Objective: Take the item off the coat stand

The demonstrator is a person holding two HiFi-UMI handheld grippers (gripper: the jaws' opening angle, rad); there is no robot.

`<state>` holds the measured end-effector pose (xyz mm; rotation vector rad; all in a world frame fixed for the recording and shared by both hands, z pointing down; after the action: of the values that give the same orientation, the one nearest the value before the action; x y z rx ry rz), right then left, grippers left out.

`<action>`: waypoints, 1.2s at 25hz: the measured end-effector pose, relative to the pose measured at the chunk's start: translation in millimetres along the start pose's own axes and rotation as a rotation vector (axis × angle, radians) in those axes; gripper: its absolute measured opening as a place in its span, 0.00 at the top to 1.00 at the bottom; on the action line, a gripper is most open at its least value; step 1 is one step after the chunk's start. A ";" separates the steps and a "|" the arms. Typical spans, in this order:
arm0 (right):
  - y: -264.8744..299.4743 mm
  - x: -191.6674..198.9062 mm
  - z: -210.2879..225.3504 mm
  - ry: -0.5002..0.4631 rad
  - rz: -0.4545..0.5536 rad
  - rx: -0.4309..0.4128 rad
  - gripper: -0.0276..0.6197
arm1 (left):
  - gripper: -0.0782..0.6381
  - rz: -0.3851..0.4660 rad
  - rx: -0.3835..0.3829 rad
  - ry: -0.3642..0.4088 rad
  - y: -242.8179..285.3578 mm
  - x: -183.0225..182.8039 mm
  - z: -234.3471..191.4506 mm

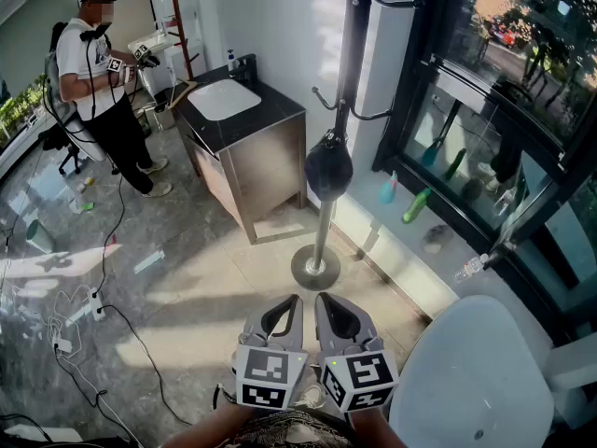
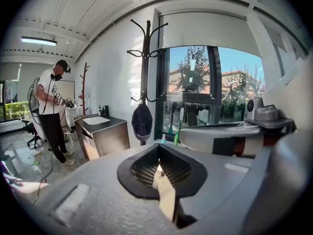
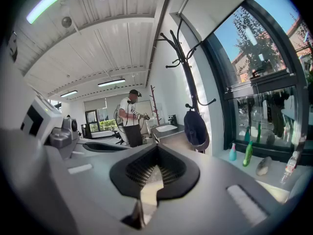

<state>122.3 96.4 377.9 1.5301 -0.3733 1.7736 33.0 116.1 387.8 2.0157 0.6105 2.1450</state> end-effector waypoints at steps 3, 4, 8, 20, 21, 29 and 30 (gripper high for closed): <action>-0.1 -0.2 2.4 0.002 0.003 -0.007 0.95 | 0.89 -0.005 -0.003 0.003 2.0 1.0 2.6; -0.5 0.0 4.2 0.006 0.003 -0.007 0.95 | 0.89 -0.008 -0.004 0.004 3.1 1.7 4.0; -4.4 3.5 15.2 0.018 0.004 0.000 0.95 | 0.89 -0.014 -0.011 0.008 7.1 3.5 11.4; -8.6 7.0 44.2 0.011 -0.009 0.018 0.95 | 0.89 -0.029 -0.006 0.015 25.4 3.9 32.5; -5.9 7.0 44.8 0.011 -0.011 0.019 0.95 | 0.89 -0.032 -0.006 0.012 27.8 3.9 30.4; 32.3 5.2 51.9 0.003 -0.034 0.058 0.95 | 0.89 -0.049 0.036 0.000 60.4 2.8 3.4; 38.7 4.0 51.5 0.001 -0.034 0.065 0.95 | 0.89 -0.048 0.042 -0.001 65.0 1.6 -2.5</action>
<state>132.4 38.1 403.7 1.5715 -0.2903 1.7756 41.7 57.2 413.9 2.0023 0.7022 2.1211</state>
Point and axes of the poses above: the fingertips, and each gripper's own axes: y forward along the fingers, z to its right, x out of its underside, the point moved 5 cm from there along -y, backward along the fingers, and after that the axes turned 4 degrees about y, right-handed, at the moved point
